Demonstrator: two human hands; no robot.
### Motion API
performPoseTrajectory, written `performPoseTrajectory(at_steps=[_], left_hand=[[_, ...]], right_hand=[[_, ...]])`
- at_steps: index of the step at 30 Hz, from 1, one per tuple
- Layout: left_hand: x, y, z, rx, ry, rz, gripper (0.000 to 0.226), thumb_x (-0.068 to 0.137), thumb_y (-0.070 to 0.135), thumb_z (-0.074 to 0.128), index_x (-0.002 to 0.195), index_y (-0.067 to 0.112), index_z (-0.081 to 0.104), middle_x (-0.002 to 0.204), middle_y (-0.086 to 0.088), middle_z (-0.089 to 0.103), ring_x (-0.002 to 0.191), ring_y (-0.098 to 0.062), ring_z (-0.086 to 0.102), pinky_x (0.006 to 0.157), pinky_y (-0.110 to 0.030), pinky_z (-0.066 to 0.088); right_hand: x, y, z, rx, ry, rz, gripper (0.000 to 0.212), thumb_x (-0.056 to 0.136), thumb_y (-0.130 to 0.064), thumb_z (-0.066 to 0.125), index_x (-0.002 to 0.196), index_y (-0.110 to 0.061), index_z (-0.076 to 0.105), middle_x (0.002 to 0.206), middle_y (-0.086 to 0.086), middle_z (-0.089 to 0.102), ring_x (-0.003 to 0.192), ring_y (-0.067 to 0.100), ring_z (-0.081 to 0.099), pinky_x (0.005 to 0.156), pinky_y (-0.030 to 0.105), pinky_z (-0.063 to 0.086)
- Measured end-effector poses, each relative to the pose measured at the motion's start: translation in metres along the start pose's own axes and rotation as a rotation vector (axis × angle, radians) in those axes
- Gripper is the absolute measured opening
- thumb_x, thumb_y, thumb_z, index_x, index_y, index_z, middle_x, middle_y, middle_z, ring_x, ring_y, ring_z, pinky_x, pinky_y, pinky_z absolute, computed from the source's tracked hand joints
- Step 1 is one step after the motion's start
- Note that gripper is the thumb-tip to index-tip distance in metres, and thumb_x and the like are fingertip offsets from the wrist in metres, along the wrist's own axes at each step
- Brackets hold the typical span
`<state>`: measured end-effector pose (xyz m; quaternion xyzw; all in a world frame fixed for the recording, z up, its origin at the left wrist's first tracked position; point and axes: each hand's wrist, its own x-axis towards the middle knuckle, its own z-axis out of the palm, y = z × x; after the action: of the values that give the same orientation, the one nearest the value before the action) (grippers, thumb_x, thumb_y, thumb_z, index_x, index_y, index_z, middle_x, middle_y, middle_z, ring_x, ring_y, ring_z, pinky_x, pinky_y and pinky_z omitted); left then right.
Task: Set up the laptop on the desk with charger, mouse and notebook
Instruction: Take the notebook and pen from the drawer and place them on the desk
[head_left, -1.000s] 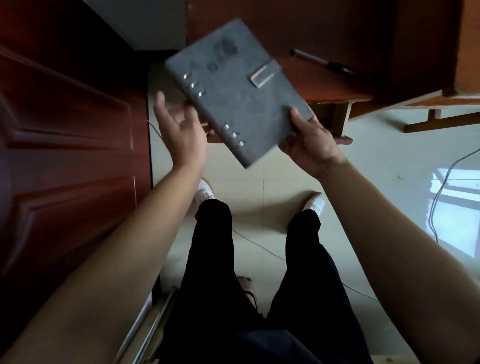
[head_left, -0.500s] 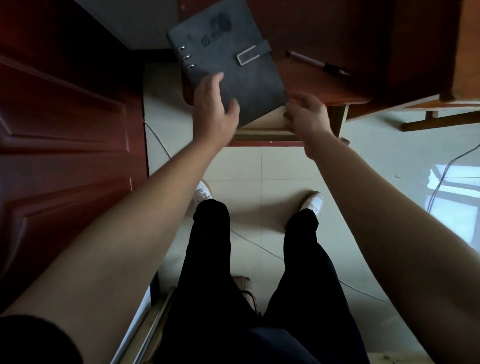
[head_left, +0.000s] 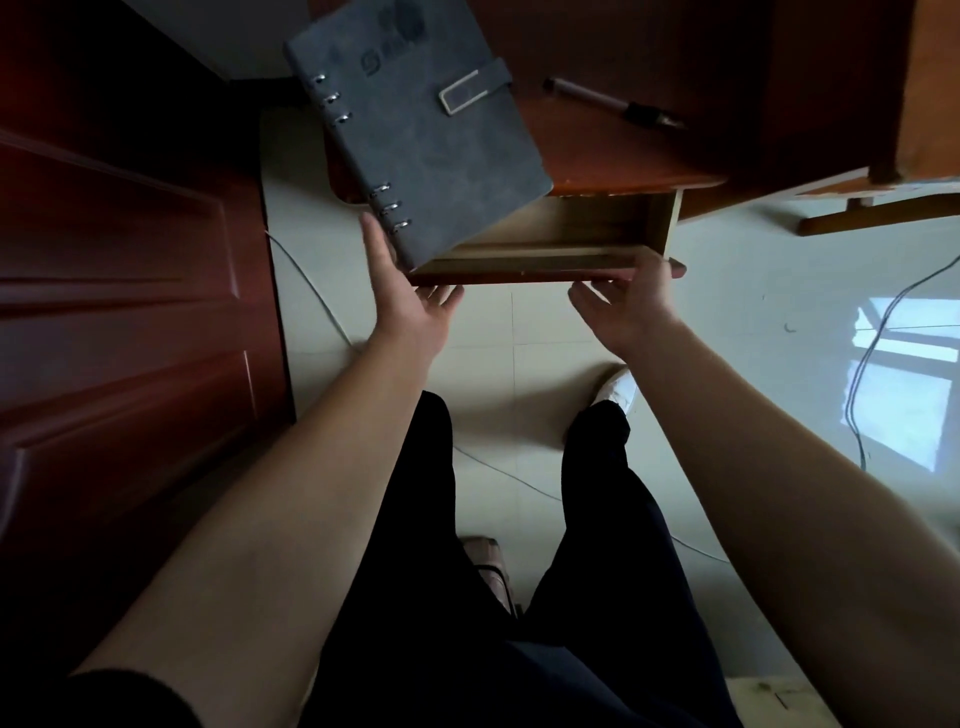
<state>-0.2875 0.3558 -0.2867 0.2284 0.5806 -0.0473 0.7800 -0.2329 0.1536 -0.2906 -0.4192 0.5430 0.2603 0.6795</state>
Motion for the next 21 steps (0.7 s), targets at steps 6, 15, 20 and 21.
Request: performPoseTrajectory(at_steps=[6,15,20,21], left_hand=[[0.002,0.016,0.013,-0.175,0.069,0.004,0.08,0.083,0.077,0.049,0.135,0.015,0.05,0.132,-0.014,0.057,0.117,-0.031,0.058,0.1,-0.046,0.049],[0.009,0.032,0.015,-0.054,-0.049,0.05,0.068,0.089,0.068,0.05,0.136,0.02,0.056,0.128,-0.005,0.068,0.114,-0.028,0.067,0.101,-0.05,0.048],[0.023,0.054,0.015,-0.056,-0.305,0.079,0.066,0.096,0.061,0.044,0.144,0.016,0.051,0.139,-0.013,0.06,0.126,-0.035,0.058,0.11,-0.057,0.04],[0.026,0.057,0.014,-0.022,-0.294,0.086,0.064,0.098,0.059,0.042,0.145,0.015,0.05,0.14,-0.013,0.06,0.128,-0.034,0.057,0.112,-0.056,0.039]], right_hand=[[-0.009,-0.01,0.015,0.052,-0.048,-0.092,0.026,0.081,-0.021,0.056,0.105,-0.011,0.058,0.11,0.008,0.059,0.1,0.027,0.068,0.078,0.034,0.056],[-0.01,-0.04,0.046,0.038,-0.06,-0.078,0.014,0.082,-0.022,0.052,0.093,-0.014,0.048,0.095,0.003,0.052,0.09,0.022,0.06,0.079,0.031,0.052],[-0.006,-0.05,0.057,0.072,-0.179,-0.071,0.016,0.082,-0.02,0.051,0.096,-0.015,0.046,0.098,0.003,0.049,0.096,0.025,0.06,0.089,0.035,0.049],[-0.005,-0.049,0.058,0.036,-0.168,-0.083,0.016,0.083,-0.021,0.053,0.096,-0.016,0.047,0.097,0.003,0.049,0.094,0.025,0.059,0.089,0.035,0.05]])
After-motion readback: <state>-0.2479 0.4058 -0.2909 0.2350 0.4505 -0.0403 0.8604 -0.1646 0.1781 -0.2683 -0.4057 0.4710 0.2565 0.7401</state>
